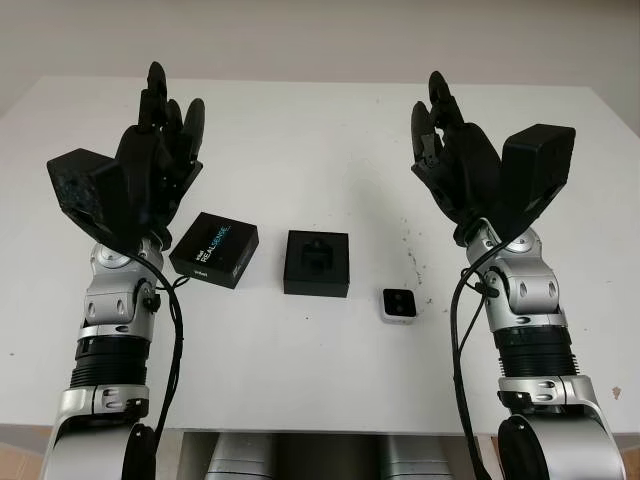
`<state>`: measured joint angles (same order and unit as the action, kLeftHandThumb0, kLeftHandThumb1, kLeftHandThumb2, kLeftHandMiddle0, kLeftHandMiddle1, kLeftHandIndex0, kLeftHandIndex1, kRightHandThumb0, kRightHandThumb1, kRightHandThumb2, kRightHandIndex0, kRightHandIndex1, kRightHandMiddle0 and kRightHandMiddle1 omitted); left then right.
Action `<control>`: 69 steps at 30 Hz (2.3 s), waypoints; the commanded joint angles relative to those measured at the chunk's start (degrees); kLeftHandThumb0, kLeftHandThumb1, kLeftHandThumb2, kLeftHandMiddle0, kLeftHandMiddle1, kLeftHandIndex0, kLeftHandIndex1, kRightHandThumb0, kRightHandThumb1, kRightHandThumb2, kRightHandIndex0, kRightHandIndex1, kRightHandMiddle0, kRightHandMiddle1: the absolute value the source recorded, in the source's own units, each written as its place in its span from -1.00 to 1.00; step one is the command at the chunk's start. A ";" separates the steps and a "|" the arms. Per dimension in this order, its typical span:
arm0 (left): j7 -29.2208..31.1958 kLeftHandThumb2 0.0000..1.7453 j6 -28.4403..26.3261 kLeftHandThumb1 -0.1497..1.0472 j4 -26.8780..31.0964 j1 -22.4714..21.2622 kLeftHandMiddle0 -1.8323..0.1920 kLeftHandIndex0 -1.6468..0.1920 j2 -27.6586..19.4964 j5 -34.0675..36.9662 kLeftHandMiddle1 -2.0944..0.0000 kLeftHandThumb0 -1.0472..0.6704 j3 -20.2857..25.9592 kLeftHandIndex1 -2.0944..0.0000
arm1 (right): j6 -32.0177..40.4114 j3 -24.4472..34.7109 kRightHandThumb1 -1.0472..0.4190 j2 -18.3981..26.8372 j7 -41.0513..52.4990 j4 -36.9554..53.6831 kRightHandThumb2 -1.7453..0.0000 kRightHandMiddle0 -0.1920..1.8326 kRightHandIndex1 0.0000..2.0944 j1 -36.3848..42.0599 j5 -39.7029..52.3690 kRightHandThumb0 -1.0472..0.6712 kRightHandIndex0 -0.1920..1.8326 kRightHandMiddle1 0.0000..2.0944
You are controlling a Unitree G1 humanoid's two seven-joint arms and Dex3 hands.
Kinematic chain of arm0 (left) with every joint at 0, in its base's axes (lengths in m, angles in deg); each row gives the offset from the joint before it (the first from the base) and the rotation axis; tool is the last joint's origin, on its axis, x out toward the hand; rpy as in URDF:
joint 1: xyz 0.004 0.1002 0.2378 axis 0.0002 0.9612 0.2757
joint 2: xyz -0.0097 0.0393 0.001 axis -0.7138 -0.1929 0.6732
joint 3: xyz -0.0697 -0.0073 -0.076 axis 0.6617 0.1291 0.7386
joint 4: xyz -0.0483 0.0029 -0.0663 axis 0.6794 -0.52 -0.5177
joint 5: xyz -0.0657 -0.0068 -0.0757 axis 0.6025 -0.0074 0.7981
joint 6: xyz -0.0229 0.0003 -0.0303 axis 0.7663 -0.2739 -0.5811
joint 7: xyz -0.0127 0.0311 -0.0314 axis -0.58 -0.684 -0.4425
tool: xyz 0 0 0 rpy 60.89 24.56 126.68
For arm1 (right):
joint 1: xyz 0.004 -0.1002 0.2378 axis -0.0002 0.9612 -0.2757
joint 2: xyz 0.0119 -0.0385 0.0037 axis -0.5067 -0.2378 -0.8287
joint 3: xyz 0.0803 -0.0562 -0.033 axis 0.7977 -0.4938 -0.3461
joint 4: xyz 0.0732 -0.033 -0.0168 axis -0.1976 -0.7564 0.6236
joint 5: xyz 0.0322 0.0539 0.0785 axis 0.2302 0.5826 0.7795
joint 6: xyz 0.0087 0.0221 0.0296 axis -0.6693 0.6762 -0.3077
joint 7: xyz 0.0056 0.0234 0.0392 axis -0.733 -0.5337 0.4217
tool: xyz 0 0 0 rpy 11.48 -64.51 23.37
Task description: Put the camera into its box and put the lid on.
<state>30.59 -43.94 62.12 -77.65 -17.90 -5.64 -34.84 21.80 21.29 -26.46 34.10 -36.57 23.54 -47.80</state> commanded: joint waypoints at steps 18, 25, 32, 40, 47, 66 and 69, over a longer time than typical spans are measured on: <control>-0.24 -0.47 0.98 1.00 0.16 -0.09 1.00 0.99 -0.37 0.11 0.97 -0.55 0.63 0.95 | -1.89 -2.93 -1.00 5.68 -0.22 4.41 0.75 -0.68 -0.87 0.63 -7.22 -0.62 -0.74 -0.80; 0.07 -0.49 1.09 1.00 0.46 0.20 0.99 0.98 -0.45 -0.17 0.96 -0.56 0.27 0.94 | -3.85 -6.30 -0.73 16.61 6.89 16.41 0.95 -0.72 -0.76 8.44 -16.37 -0.38 -0.49 -0.33; 0.92 -0.52 0.74 1.00 0.09 -0.05 1.00 0.99 -0.57 0.28 0.96 -0.58 0.37 0.95 | -10.74 -6.66 -0.66 24.31 10.42 25.45 0.94 -0.47 -0.82 17.73 -23.60 -0.34 -0.41 -0.70; 0.60 -0.51 -0.28 1.00 0.06 -0.49 1.00 1.00 -0.25 0.18 0.98 -0.57 0.11 0.96 | -7.93 -8.38 -0.73 27.75 12.56 35.14 0.93 -0.39 -0.88 23.43 -37.06 -0.50 -0.43 -0.86; 0.85 -0.50 -0.90 1.00 0.24 -0.70 1.00 1.00 -0.25 0.09 1.00 -0.57 -0.23 0.98 | -5.98 -11.20 -0.79 29.72 17.82 39.78 0.93 -0.41 -0.93 25.03 -48.14 -0.59 -0.49 -0.91; 0.28 -0.50 -1.88 1.00 1.30 0.01 1.00 1.00 0.23 0.28 1.00 -0.58 -0.28 1.00 | -3.03 -12.19 -0.85 22.44 17.92 45.20 0.93 -0.97 -0.96 32.24 -48.71 -0.52 -0.54 0.23; 0.37 -0.51 -2.13 1.00 1.45 0.08 1.00 1.00 0.19 0.33 1.00 -0.58 -0.23 1.00 | -3.60 -11.70 -0.84 21.59 16.61 46.40 0.94 -0.94 -0.96 34.13 -48.27 -0.51 -0.55 0.23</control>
<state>30.93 -45.92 62.43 -77.28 -17.67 -5.55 -34.99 18.63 8.92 -4.41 51.25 8.47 56.77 -96.43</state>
